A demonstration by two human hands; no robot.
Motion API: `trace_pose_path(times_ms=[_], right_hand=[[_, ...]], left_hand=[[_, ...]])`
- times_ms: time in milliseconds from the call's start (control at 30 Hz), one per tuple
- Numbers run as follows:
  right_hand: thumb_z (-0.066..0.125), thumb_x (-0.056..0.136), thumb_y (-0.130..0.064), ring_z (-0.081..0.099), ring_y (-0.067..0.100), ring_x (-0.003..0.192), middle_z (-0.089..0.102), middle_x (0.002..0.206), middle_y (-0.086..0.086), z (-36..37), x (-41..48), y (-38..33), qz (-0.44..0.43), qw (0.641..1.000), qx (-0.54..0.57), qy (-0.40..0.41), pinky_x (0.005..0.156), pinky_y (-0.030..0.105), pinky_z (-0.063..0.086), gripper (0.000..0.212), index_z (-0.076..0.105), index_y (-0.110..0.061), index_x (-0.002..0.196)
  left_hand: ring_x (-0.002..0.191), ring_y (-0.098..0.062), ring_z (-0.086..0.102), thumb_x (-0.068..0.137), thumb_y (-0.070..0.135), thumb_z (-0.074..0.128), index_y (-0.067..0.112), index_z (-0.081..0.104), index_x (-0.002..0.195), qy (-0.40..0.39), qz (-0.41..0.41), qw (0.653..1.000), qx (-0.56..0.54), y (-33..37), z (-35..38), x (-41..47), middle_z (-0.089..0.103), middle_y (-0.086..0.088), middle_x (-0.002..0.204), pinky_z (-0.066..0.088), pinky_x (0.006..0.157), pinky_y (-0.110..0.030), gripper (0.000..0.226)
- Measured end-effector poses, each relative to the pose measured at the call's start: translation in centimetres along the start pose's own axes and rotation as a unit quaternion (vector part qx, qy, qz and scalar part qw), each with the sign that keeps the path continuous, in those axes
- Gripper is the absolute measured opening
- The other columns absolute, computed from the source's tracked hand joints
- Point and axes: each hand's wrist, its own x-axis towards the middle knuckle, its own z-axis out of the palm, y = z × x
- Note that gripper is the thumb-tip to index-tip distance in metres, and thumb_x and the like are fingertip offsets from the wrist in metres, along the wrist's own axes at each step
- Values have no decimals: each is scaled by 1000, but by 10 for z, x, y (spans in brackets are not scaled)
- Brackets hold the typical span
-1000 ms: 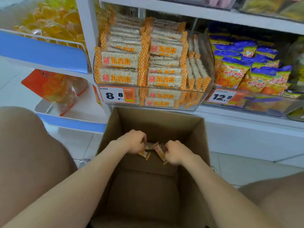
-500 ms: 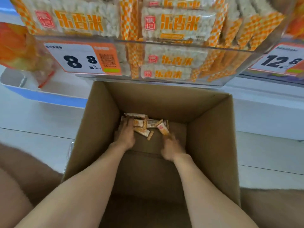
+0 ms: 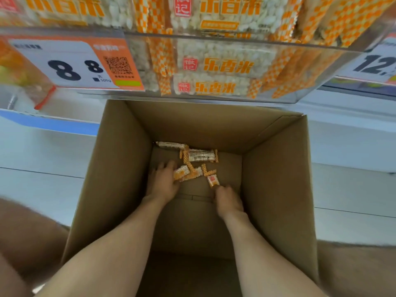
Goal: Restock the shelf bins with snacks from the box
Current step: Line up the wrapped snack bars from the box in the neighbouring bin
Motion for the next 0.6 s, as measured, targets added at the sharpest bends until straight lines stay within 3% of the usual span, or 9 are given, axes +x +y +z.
trace_pose_path(times_ms=[67, 133, 233, 367, 533, 600], right_hand=[[61, 100, -7, 61, 33, 121, 57, 134, 12, -1, -5, 0, 18, 997, 78, 6, 94, 41, 55, 58, 40, -25, 151], [71, 92, -4, 59, 32, 125, 56, 136, 10, -8, -10, 0, 57, 970, 235, 28, 90, 36, 50, 75, 31, -27, 150], [74, 86, -3, 53, 17, 117, 57, 128, 1, -26, -14, -1, 68, 909, 402, 88, 93, 30, 43, 70, 43, -28, 143], [84, 83, -11, 68, 11, 108, 72, 111, -12, -55, -26, -14, -79, 905, 400, 118, 97, 41, 60, 47, 70, -34, 121], [81, 83, -17, 67, 2, 114, 75, 119, -15, -102, -64, -31, -226, 927, 261, 146, 103, 31, 55, 48, 74, -31, 128], [81, 86, -21, 66, 0, 114, 75, 119, -16, -119, -85, -30, -248, 928, 234, 148, 103, 27, 53, 46, 73, -33, 130]], left_hand=[[117, -30, 58, 93, 27, 73, 33, 56, 129, 6, 1, 999, -54, 0, -3, -6, 52, -5, 136, 54, 96, -45, 40], [124, -29, 58, 93, 26, 75, 34, 62, 134, -6, -1, 995, -95, -1, -10, -8, 59, -5, 136, 52, 101, -43, 43], [123, -24, 59, 88, 25, 82, 38, 66, 130, -36, -16, 990, -137, -3, -26, -13, 69, 4, 124, 50, 104, -41, 47], [98, -16, 67, 73, 14, 94, 32, 61, 101, -58, 9, 980, -188, 10, -57, -30, 69, 7, 100, 57, 88, -38, 46], [91, -15, 72, 72, 5, 93, 17, 69, 107, -83, 88, 956, -266, 43, -111, -62, 76, -2, 101, 59, 78, -24, 45], [97, -22, 74, 75, -5, 87, 11, 71, 111, -108, 83, 937, -320, 46, -137, -77, 77, -10, 102, 64, 84, -34, 43]])
